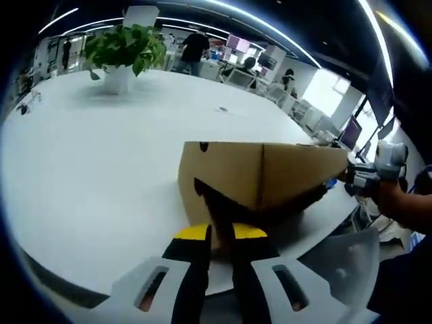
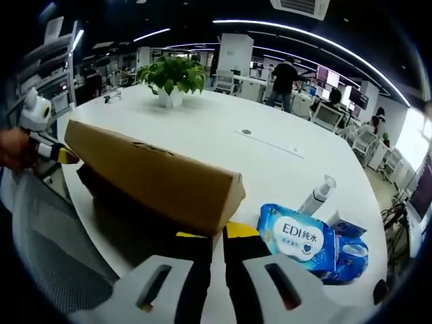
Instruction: Operate the shoe box by opening the lid, removing the specified soft item, and placing it in the target area until the item is outside and the box remains undamaged.
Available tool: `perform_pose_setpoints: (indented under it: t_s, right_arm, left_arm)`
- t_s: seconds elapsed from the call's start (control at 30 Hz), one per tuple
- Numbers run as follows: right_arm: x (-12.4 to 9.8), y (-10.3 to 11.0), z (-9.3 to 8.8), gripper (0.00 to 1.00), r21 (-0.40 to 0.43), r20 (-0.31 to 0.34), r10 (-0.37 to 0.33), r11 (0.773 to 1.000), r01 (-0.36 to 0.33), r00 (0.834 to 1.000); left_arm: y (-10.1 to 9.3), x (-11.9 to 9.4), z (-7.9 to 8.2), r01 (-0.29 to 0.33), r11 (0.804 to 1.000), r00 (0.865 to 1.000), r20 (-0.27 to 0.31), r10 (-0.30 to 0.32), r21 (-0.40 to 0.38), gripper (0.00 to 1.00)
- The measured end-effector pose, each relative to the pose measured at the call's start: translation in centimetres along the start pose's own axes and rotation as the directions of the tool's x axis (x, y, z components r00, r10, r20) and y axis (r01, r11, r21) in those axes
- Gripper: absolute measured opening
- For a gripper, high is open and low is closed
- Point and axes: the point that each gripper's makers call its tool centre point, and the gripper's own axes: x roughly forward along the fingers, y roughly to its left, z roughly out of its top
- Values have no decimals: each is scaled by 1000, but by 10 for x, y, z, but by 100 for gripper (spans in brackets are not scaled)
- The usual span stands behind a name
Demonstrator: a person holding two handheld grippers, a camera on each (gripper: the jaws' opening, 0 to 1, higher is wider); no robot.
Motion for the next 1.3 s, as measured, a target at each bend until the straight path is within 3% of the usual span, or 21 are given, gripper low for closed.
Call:
perform_pose_setpoints:
  t_s: [0.2, 0.3, 0.4, 0.63, 0.9, 1.07, 1.3]
  right_arm:
    - [-2, 3, -5, 5, -15, -9, 9, 1000, -9, 1000]
    - [-3, 6, -8, 5, -25, -15, 13, 1000, -13, 1000]
    - [-4, 7, -10, 5, -36, -21, 16, 999, -17, 1000]
    - [-7, 11, -17, 6, -70, -45, 25, 997, -28, 999]
    - [-10, 14, -24, 6, -62, -63, 31, 997, -35, 998]
    - [-8, 17, -39, 6, -65, -111, 41, 997, -49, 993]
    - [-5, 21, -52, 6, -66, -140, 47, 996, -57, 989]
  left_arm:
    - [-10, -10, 1, 25, 995, 1000, -2, -25, 98, 8]
    - [-13, -13, 5, 12, 981, 1000, 11, -15, 193, 8]
    - [-16, -15, 7, 9, 975, 1000, 21, -14, 224, 8]
    - [-19, -17, 9, 22, 971, 999, 37, -32, 237, 7]
    - [-16, -17, 0, 23, 972, 1000, 7, -25, 235, 7]
    - [-14, -11, -11, 33, 972, 999, -39, -24, 234, 6]
    - [-10, -9, -20, 32, 976, 998, -61, -20, 214, 5]
